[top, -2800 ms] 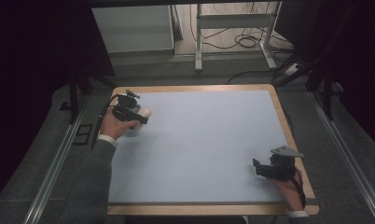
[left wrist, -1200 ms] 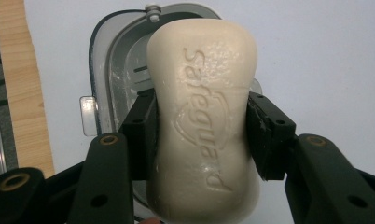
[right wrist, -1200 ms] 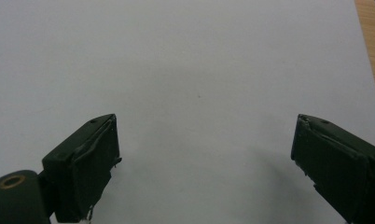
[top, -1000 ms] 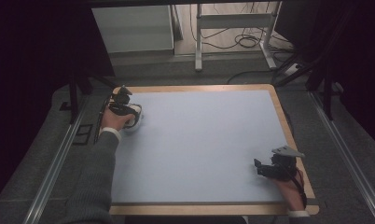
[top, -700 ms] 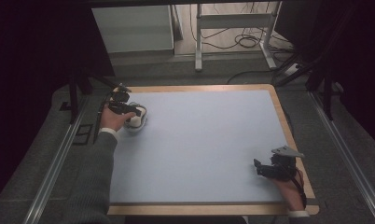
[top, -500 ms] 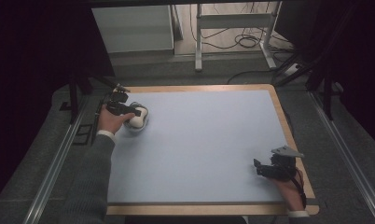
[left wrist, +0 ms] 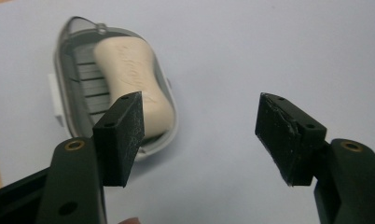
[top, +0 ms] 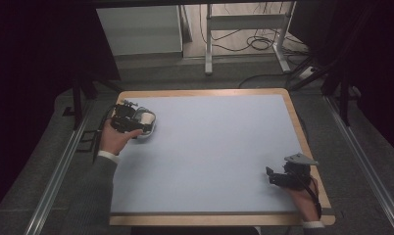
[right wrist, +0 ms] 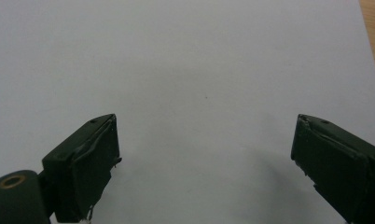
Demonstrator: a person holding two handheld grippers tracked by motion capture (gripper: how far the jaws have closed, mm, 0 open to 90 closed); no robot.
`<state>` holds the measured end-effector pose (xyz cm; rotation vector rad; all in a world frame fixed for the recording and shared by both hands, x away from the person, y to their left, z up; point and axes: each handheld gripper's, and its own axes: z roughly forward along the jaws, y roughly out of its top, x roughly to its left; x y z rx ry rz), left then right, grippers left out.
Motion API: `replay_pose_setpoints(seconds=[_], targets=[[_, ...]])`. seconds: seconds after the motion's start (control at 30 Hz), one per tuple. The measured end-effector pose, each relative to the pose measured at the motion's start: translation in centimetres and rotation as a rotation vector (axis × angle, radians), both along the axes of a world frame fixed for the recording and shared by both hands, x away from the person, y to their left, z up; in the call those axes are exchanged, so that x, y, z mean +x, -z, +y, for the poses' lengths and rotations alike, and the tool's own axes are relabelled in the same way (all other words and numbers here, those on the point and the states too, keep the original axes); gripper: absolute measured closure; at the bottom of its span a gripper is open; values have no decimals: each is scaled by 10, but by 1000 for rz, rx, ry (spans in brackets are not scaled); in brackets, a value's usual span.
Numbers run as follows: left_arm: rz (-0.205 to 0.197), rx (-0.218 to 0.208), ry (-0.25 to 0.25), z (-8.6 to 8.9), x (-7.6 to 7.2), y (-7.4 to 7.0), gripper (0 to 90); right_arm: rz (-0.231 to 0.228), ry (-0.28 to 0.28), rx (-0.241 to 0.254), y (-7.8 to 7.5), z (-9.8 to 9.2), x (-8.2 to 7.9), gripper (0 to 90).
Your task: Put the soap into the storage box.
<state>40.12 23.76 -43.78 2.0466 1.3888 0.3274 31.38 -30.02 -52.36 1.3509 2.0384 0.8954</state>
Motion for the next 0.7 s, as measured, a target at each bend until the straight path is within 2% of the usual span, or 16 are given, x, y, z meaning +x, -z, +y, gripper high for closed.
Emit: replay_pose_setpoints(seconds=[0.1,0.3,0.37,0.57,0.7], targets=[[-17,28,24,-4,-12,5,329,0,0,0,0,0,0,75],[-42,15,74,-8,-37,19,323,0,-1,-3,0,1,0,75],[-39,7,81,-8,-44,25,322,0,-3,-5,0,1,0,75],[-23,35,108,-14,-67,51,319,0,-6,-7,0,3,0,75],[-21,37,113,-18,-81,65,317,-2,-5,-8,0,3,-1,75]])
